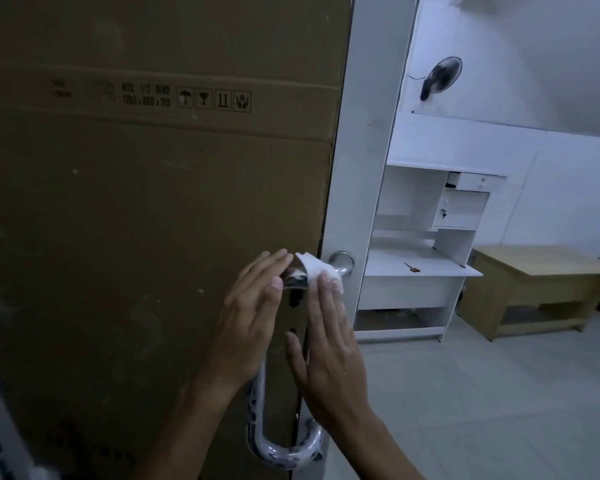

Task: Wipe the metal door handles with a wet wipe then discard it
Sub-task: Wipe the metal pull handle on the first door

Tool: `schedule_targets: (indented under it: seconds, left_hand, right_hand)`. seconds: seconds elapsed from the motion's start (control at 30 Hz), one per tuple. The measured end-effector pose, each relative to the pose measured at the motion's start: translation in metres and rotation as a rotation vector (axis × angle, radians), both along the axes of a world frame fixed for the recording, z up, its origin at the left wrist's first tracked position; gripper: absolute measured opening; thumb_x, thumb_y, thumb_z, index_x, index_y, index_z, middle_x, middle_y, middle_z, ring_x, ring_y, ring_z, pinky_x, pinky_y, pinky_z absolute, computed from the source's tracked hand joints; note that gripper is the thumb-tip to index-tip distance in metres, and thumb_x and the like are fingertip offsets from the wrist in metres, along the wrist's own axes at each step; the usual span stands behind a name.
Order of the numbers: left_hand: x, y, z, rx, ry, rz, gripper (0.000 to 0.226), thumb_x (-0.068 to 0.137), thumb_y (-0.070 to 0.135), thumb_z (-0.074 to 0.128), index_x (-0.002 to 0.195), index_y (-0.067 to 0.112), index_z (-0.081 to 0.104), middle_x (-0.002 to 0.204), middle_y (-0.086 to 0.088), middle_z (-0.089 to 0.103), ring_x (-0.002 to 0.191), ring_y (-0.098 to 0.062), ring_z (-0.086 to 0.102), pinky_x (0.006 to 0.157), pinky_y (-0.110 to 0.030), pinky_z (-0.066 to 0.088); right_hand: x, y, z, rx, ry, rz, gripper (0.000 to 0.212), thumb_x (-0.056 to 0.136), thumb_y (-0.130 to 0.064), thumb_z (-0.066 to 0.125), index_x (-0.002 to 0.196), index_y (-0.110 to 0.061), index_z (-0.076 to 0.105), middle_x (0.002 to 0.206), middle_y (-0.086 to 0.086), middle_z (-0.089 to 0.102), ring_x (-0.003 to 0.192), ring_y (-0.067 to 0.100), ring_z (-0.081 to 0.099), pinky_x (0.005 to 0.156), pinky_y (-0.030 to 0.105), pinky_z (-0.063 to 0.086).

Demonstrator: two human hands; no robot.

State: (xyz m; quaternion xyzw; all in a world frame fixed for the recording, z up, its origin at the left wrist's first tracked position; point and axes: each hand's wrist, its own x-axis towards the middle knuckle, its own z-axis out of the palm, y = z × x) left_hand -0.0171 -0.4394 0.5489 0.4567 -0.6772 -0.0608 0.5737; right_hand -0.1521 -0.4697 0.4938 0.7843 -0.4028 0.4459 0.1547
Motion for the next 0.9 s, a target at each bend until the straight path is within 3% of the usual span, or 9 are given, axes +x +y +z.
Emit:
schedule_targets:
  seconds: [0.13,0.23,0.37,0.5,0.63,0.73,0.8,0.9]
  left_hand:
    - [0.002,0.0,0.0,0.009,-0.088,0.038,0.047,0.1,0.046,0.023,0.139,0.032,0.046,0.146,0.022,0.042,0.139,0.008,0.026,0.118,-0.034,0.024]
    - [0.002,0.001,0.001,0.049,-0.14,0.082,0.046,0.101,0.045,0.022,0.138,0.034,0.047,0.145,0.022,0.043,0.138,0.01,0.026,0.117,-0.042,0.025]
    - [0.002,0.005,0.003,0.061,-0.19,0.134,0.053,0.098,0.05,0.016,0.138,0.036,0.047,0.144,0.025,0.043,0.137,0.012,0.025,0.117,-0.044,0.022]
    - [0.003,0.005,0.004,0.067,-0.182,0.128,0.053,0.097,0.051,0.014,0.137,0.038,0.046,0.142,0.025,0.043,0.137,0.01,0.026,0.116,-0.045,0.022]
    - [0.003,0.004,0.005,0.07,-0.165,0.096,0.05,0.097,0.052,0.014,0.136,0.04,0.042,0.142,0.026,0.043,0.137,0.011,0.026,0.116,-0.045,0.024]
    - [0.004,0.003,0.006,0.062,-0.165,0.108,0.05,0.097,0.052,0.014,0.135,0.04,0.045,0.141,0.025,0.045,0.136,0.01,0.027,0.116,-0.045,0.024]
    - [0.004,0.003,0.006,0.055,-0.16,0.124,0.054,0.097,0.051,0.014,0.135,0.036,0.049,0.14,0.023,0.048,0.136,0.009,0.029,0.115,-0.045,0.024]
    - [0.004,0.004,0.007,0.065,-0.156,0.125,0.053,0.097,0.052,0.013,0.134,0.039,0.048,0.14,0.025,0.047,0.136,0.011,0.028,0.116,-0.046,0.022]
  right_hand:
    - [0.006,-0.003,0.012,0.165,-0.253,0.144,0.07,0.1,-0.055,0.026,0.156,-0.022,0.001,0.164,-0.005,-0.005,0.15,0.012,-0.004,0.12,0.022,0.001]
    - [0.001,-0.015,0.025,0.299,-0.445,0.283,0.063,0.098,-0.053,0.024,0.154,-0.032,0.004,0.162,-0.018,-0.001,0.148,0.0,-0.004,0.122,0.03,0.006]
    - [-0.008,-0.02,0.027,0.384,-0.598,0.377,0.06,0.098,-0.041,0.029,0.154,-0.028,0.012,0.157,-0.025,0.009,0.146,-0.004,0.006,0.122,0.038,0.015]
    - [-0.005,-0.004,0.012,0.182,-0.321,0.274,0.067,0.095,-0.039,0.035,0.155,-0.021,0.011,0.164,-0.009,0.005,0.15,0.011,0.004,0.122,0.032,0.01]
    - [0.003,-0.001,0.015,-0.049,-0.015,0.085,0.062,0.096,-0.037,0.039,0.151,-0.01,0.029,0.159,0.007,0.026,0.149,0.017,0.017,0.12,0.038,0.017]
    - [-0.003,-0.006,0.038,-0.038,0.024,-0.007,0.055,0.099,-0.047,0.033,0.142,-0.014,0.044,0.147,0.006,0.046,0.141,0.02,0.035,0.118,0.038,0.024]
    - [-0.014,-0.016,0.058,0.011,0.073,-0.054,0.052,0.1,-0.054,0.026,0.127,-0.018,0.053,0.128,0.002,0.057,0.125,0.019,0.049,0.114,0.035,0.028]
    - [-0.031,-0.032,0.083,0.107,0.219,-0.059,0.061,0.098,-0.061,0.012,0.115,-0.023,0.057,0.116,-0.005,0.06,0.111,0.013,0.054,0.113,0.033,0.027]
